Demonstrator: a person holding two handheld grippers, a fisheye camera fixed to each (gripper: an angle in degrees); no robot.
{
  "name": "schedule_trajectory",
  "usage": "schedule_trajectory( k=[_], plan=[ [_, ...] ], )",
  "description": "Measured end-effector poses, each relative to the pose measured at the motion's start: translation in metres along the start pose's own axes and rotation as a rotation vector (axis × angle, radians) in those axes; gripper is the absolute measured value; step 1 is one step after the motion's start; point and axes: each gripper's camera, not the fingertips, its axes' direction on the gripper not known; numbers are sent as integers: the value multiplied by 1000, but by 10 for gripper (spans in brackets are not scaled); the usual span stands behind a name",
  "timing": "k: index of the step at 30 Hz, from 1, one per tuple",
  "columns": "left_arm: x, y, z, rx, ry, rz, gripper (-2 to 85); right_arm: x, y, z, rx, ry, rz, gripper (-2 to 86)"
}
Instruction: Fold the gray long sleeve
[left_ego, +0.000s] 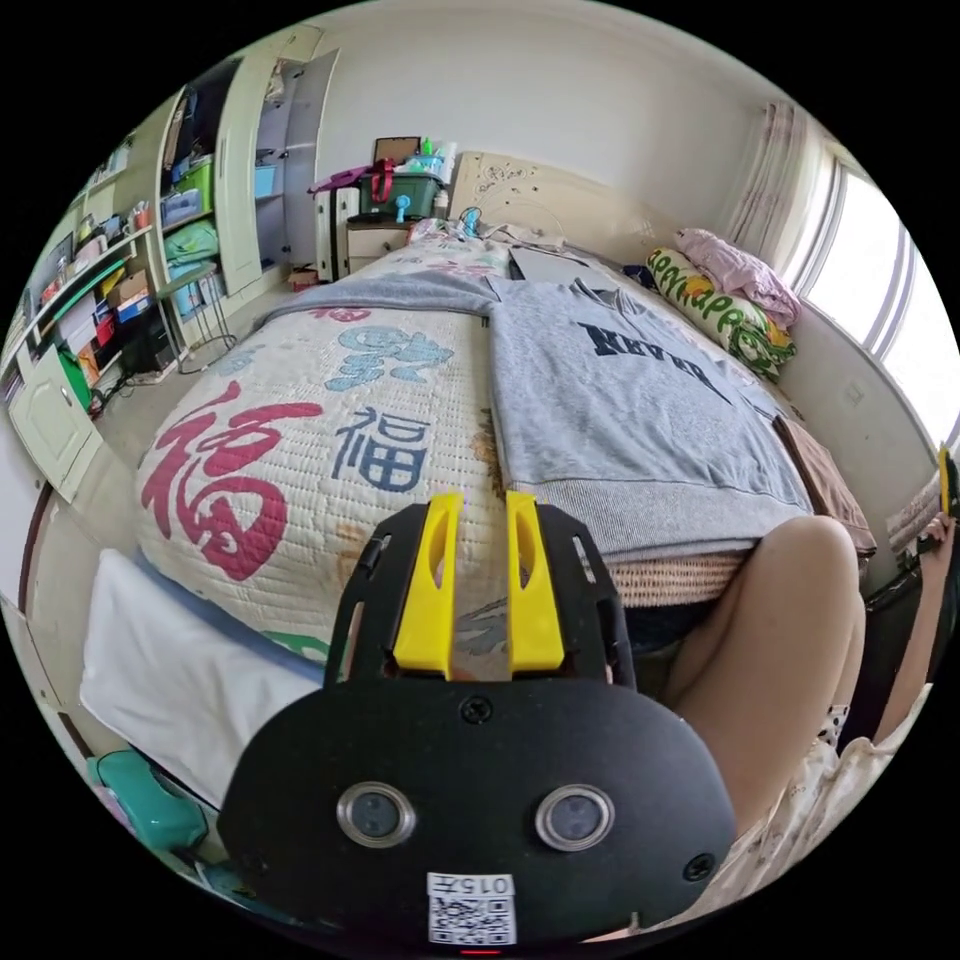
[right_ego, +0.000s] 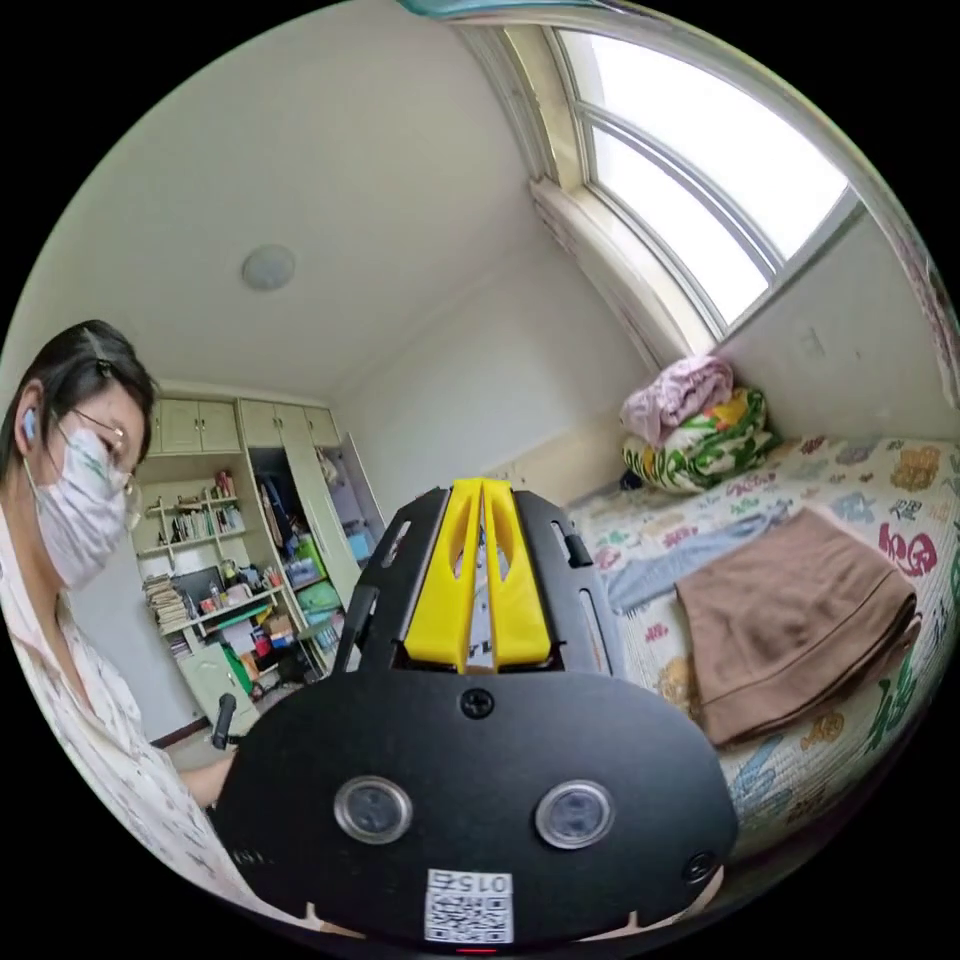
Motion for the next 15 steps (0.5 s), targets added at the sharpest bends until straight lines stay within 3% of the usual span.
schedule_trajectory(
  k=[6, 12, 15],
  plan=[
    [38, -28, -64, 232, -13, 68, 78, -214, -26, -100, 305, -55, -124, -5],
    [128, -86, -61, 321, 222, 180, 83, -361, -20, -171, 548, -115, -176, -6],
    [167, -105, -53, 368, 315, 203, 82, -398, -30, -188, 561, -171, -157, -6]
  ],
)
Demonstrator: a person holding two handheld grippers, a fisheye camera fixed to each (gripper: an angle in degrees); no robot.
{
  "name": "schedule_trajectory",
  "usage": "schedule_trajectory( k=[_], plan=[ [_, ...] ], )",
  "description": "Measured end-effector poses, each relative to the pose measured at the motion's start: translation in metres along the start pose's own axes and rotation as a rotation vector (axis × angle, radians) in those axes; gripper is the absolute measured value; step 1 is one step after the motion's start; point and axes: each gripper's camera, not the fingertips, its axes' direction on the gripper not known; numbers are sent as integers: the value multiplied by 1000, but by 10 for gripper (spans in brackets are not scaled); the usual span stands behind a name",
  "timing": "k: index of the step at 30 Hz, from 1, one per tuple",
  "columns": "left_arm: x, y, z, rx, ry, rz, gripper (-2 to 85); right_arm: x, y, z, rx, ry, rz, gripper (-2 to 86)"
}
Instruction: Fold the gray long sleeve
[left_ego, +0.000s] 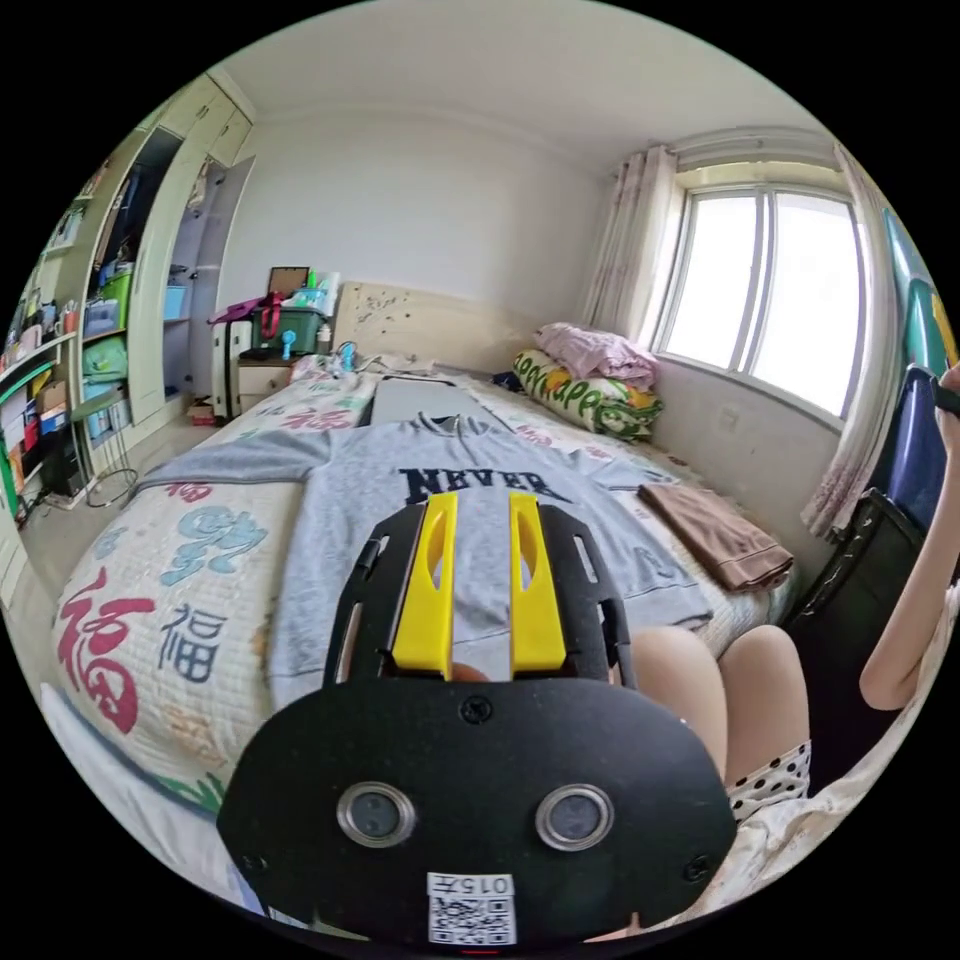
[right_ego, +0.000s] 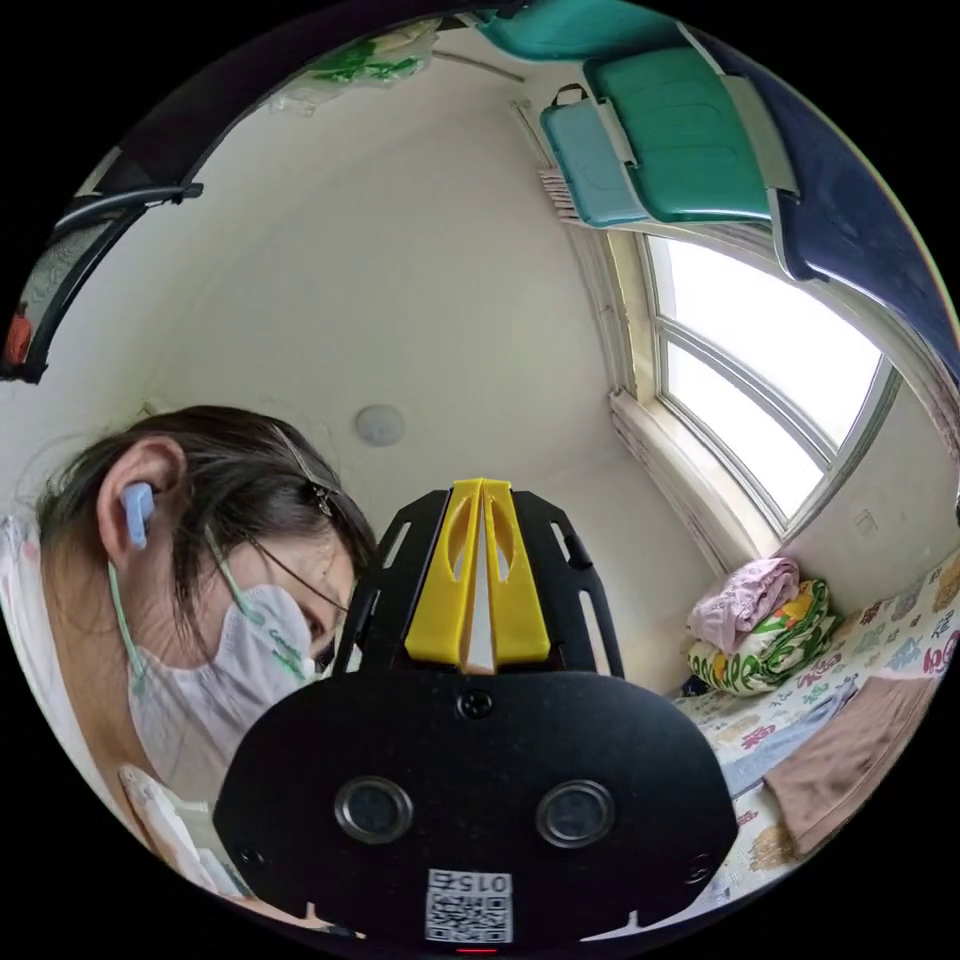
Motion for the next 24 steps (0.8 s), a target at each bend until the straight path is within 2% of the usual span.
schedule_trajectory(
  k=[7, 12, 17, 19, 22, 24],
  plan=[
    [24, -36, 52, -39, 71, 29, 81, -63, -33, 27, 45, -2, -15, -6],
    [27, -74, 71, -3, 90, 25, 67, -85, -57, 95, 33, -42, -5, -6],
    [45, -131, 110, 105, 292, -111, 74, -81, -77, 185, -14, -105, -20, -5],
    [69, -152, 150, 111, 435, -174, 78, -70, -80, 225, -52, -89, -68, -4],
    [110, -171, 217, 35, 525, -230, 79, -7, -81, 303, -141, 78, -63, 1],
    [136, -182, 260, -42, 520, -233, 84, 85, -69, 394, -347, 202, -52, 17]
  ],
)
